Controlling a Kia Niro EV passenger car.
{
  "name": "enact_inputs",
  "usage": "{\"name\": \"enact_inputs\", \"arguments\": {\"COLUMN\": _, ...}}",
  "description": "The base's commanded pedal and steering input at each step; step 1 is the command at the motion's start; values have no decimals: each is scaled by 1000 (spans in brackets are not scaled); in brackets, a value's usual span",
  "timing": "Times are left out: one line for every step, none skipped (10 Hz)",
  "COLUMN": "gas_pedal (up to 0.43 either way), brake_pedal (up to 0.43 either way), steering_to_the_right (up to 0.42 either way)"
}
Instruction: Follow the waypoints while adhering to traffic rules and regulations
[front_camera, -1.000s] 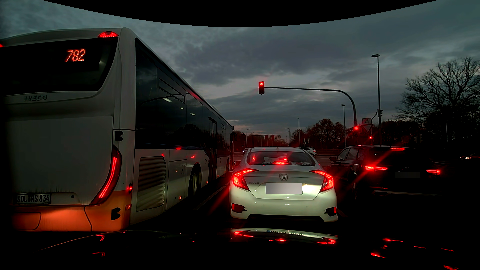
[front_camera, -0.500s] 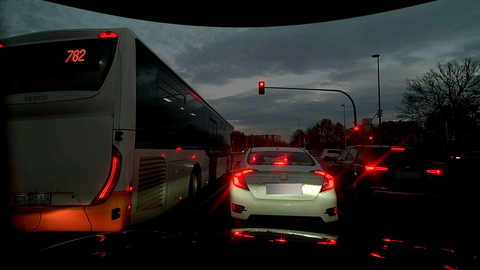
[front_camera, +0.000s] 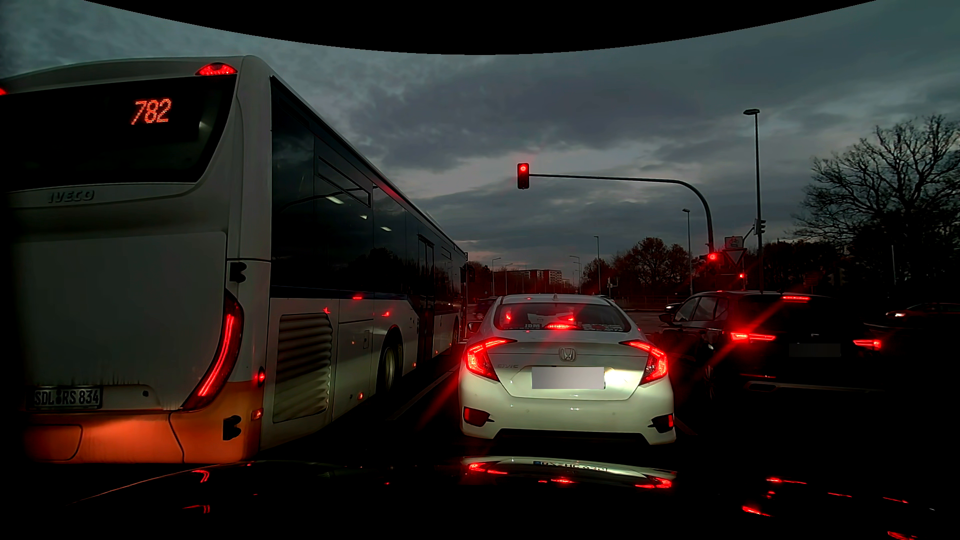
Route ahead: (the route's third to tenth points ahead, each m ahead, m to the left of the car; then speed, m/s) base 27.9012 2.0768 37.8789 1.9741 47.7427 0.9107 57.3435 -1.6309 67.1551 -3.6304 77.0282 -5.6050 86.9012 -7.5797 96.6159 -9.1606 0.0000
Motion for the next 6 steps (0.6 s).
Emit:
{"name": "enact_inputs", "arguments": {"gas_pedal": 0, "brake_pedal": 366, "steering_to_the_right": 14}}
{"name": "enact_inputs", "arguments": {"gas_pedal": 0, "brake_pedal": 366, "steering_to_the_right": 14}}
{"name": "enact_inputs", "arguments": {"gas_pedal": 0, "brake_pedal": 366, "steering_to_the_right": 14}}
{"name": "enact_inputs", "arguments": {"gas_pedal": 0, "brake_pedal": 366, "steering_to_the_right": 14}}
{"name": "enact_inputs", "arguments": {"gas_pedal": 0, "brake_pedal": 366, "steering_to_the_right": 14}}
{"name": "enact_inputs", "arguments": {"gas_pedal": 0, "brake_pedal": 366, "steering_to_the_right": 14}}
